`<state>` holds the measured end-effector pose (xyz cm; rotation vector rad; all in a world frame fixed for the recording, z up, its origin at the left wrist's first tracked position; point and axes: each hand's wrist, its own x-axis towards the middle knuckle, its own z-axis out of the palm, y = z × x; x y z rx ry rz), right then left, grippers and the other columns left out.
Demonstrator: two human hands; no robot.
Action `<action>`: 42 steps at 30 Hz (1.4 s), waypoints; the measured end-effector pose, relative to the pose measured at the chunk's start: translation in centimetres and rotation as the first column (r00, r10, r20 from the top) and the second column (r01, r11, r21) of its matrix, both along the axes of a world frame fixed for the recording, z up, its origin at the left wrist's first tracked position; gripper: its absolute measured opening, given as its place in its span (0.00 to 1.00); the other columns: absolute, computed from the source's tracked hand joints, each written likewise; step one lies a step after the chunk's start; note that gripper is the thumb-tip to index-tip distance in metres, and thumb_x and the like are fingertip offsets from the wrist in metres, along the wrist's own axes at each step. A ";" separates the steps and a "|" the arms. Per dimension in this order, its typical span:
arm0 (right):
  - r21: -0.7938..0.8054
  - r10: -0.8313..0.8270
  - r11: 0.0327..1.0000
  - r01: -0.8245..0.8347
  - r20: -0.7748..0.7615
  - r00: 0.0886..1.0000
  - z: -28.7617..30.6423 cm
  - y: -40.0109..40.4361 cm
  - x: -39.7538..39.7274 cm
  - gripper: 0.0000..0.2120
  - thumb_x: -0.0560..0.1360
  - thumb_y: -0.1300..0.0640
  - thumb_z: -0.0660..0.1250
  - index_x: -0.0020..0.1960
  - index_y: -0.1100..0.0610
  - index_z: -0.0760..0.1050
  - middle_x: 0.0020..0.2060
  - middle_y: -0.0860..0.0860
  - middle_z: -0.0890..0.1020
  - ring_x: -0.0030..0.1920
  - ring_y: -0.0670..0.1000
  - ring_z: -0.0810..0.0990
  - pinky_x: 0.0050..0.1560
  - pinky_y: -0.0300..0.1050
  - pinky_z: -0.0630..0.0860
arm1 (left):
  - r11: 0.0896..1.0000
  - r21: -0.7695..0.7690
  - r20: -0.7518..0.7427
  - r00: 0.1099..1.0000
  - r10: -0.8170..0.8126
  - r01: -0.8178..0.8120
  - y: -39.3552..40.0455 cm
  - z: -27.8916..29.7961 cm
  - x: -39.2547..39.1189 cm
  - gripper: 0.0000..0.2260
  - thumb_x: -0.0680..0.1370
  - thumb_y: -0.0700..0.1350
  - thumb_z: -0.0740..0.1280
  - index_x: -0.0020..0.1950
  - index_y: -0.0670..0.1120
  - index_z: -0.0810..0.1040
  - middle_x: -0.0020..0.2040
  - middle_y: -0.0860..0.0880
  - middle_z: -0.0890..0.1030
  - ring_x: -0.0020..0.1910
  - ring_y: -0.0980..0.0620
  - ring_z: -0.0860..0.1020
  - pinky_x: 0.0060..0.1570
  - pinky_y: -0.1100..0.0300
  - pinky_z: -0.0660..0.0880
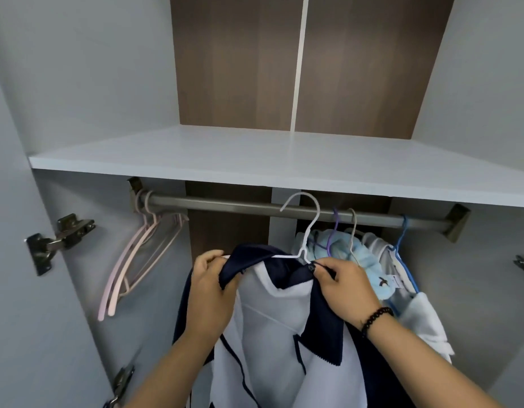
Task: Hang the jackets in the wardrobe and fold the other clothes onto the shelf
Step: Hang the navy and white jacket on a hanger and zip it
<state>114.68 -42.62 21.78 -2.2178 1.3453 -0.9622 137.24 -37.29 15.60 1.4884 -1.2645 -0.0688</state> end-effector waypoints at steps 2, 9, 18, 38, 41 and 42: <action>0.008 -0.060 0.998 0.060 -0.010 0.998 0.2 -1.3 -0.3 0.15 0.78 0.61 0.61 0.34 0.64 0.72 0.29 0.57 0.76 0.33 0.54 0.74 0.32 0.40 0.66 | 0.996 0.087 -0.119 0.993 -0.017 0.028 -1.2 -0.6 0.0 0.10 0.77 0.40 0.69 0.48 0.56 0.75 0.48 0.58 0.75 0.46 0.64 0.75 0.45 0.73 0.68; 0.063 -0.212 0.973 0.221 -0.130 0.969 0.2 -6.1 0.9 0.19 0.78 0.59 0.61 0.28 0.56 0.68 0.26 0.52 0.72 0.33 0.53 0.72 0.34 0.43 0.66 | 0.916 0.332 -0.391 0.917 -0.084 0.226 -5.1 -2.2 -2.0 0.12 0.69 0.45 0.77 0.45 0.51 0.75 0.42 0.52 0.81 0.42 0.54 0.80 0.37 0.65 0.73; 0.171 -0.306 0.930 0.324 -0.126 0.944 0.0 -9.3 2.2 0.19 0.76 0.63 0.60 0.26 0.57 0.67 0.25 0.52 0.71 0.30 0.52 0.69 0.28 0.39 0.61 | 0.676 0.654 -0.268 0.940 -0.212 0.339 -7.3 -2.7 -2.7 0.09 0.68 0.35 0.71 0.36 0.43 0.71 0.37 0.48 0.75 0.37 0.52 0.75 0.34 0.64 0.71; -0.411 -0.039 0.911 0.032 -0.008 0.999 -13.4 -0.7 2.6 0.16 0.70 0.61 0.63 0.56 0.52 0.70 0.59 0.49 0.69 0.59 0.47 0.69 0.60 0.39 0.62 | 0.904 0.369 -0.700 0.705 0.115 0.218 -1.6 -11.5 -4.3 0.11 0.74 0.33 0.69 0.50 0.46 0.73 0.35 0.45 0.75 0.25 0.54 0.72 0.25 0.63 0.69; -0.147 0.200 0.968 -0.202 -0.029 0.979 -17.1 1.2 2.1 0.10 0.72 0.64 0.60 0.50 0.54 0.74 0.55 0.44 0.71 0.49 0.42 0.75 0.48 0.33 0.72 | 0.935 0.323 -0.702 0.699 0.133 0.147 -0.7 -11.7 -3.9 0.10 0.76 0.40 0.71 0.54 0.49 0.74 0.43 0.49 0.80 0.36 0.54 0.77 0.36 0.64 0.72; -0.035 0.251 0.966 -0.255 -0.093 0.963 -17.8 1.1 2.1 0.11 0.72 0.65 0.60 0.50 0.55 0.76 0.56 0.44 0.71 0.49 0.44 0.77 0.46 0.32 0.72 | 0.941 0.312 -0.688 0.714 0.132 0.127 -0.5 -11.7 -3.8 0.10 0.77 0.42 0.70 0.56 0.50 0.75 0.45 0.51 0.81 0.41 0.57 0.79 0.39 0.67 0.72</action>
